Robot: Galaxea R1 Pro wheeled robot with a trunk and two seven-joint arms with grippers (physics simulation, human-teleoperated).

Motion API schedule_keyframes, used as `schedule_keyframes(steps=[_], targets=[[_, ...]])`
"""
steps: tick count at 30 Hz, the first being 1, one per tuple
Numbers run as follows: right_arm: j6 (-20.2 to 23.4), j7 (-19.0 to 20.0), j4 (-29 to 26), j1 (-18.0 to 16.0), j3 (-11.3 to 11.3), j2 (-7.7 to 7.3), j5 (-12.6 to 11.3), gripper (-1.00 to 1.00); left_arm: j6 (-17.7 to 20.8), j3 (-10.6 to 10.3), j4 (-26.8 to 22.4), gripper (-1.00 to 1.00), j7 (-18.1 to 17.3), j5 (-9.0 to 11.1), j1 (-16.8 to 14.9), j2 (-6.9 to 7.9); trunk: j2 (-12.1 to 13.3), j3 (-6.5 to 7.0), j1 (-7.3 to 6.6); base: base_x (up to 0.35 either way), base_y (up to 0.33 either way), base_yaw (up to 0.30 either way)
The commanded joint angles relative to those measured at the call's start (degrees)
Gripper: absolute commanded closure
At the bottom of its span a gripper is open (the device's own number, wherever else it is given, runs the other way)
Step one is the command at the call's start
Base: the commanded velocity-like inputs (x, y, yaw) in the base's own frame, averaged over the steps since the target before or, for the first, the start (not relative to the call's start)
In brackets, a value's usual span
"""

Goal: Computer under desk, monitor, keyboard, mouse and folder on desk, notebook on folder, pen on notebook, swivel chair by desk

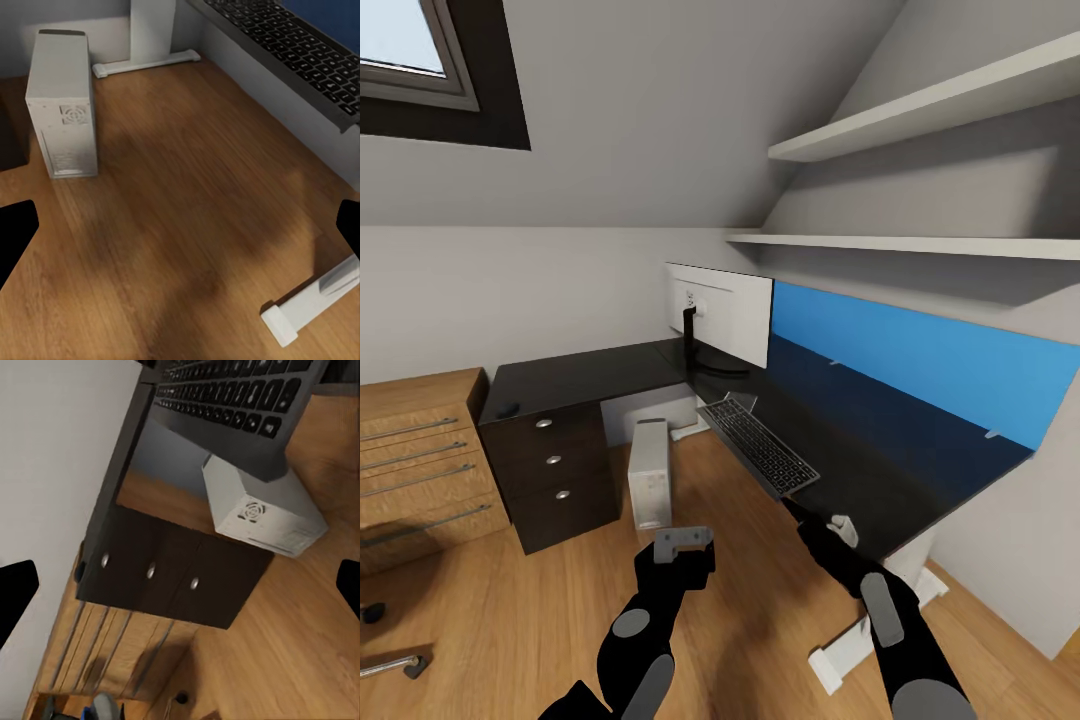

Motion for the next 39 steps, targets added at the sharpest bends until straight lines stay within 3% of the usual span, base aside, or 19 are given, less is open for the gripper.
schedule_keyframes(steps=[1, 2, 3, 10, 13, 20, 24, 30, 39], targets=[[0.3, -0.5, 0.2, -0.1, -0.3, 0.07, -1.4, -1.00, 0.1, -0.1, -0.1, -1.00, 0.5, 0.5, -0.1, 0.01, 0.0, -0.06, 0.00, 0.000, 0.000, 0.000], [0.1, -1.1, 0.4, -0.1, -0.3, 0.06, -2.3, -1.00, 0.1, -0.1, -0.1, -1.00, 0.5, 0.5, -0.1, 0.01, 0.0, -0.06, 0.00, 0.000, 0.000, 0.000], [-0.3, -2.6, 1.6, -0.1, -0.3, 0.03, -4.9, -1.00, 0.1, -0.2, -0.3, -1.00, 0.5, 0.5, -0.1, 0.00, 0.0, -0.06, 0.00, 0.000, 0.000, 0.000], [-0.6, -4.2, 5.2, -0.3, -0.5, -0.22, -10.8, -1.00, 0.1, -0.2, -1.4, -1.00, 0.4, 0.5, -0.1, 0.01, 0.0, -0.06, 0.00, 0.000, 0.000, 0.000], [-0.5, -4.6, 5.4, -0.3, -0.5, -0.32, -12.1, -1.00, 0.1, -0.2, -1.6, -1.00, 0.4, 0.6, -0.1, 0.01, 0.0, -0.06, 0.00, 0.000, 0.000, 0.000], [-0.7, -5.2, 5.6, -0.3, -0.5, -0.36, -13.0, -1.00, 0.1, -0.1, -1.8, -1.00, 0.4, 0.6, -0.1, -0.05, 0.0, -0.06, 0.00, 0.000, 0.000, 0.000], [-1.3, -5.3, 5.5, -0.3, -0.5, -0.39, -13.0, -1.00, 0.1, -0.1, -1.8, -1.00, 0.4, 0.6, -0.1, -0.07, -1.6, -0.78, 0.88, 0.000, 0.000, 0.000], [-5.9, -5.4, 5.5, -0.3, -0.5, -0.36, -13.0, -1.00, 0.1, -0.1, -1.8, -1.00, 0.4, 0.7, -0.1, -0.07, -4.0, -1.86, 2.19, 0.000, 0.000, 0.000], [-7.4, -5.0, 5.6, -0.3, -0.4, -0.20, -13.1, -1.00, 0.2, -0.2, -1.8, -1.00, 0.4, 0.7, -0.1, -0.07, -7.7, -3.47, 4.17, 0.000, 0.000, 0.000]])
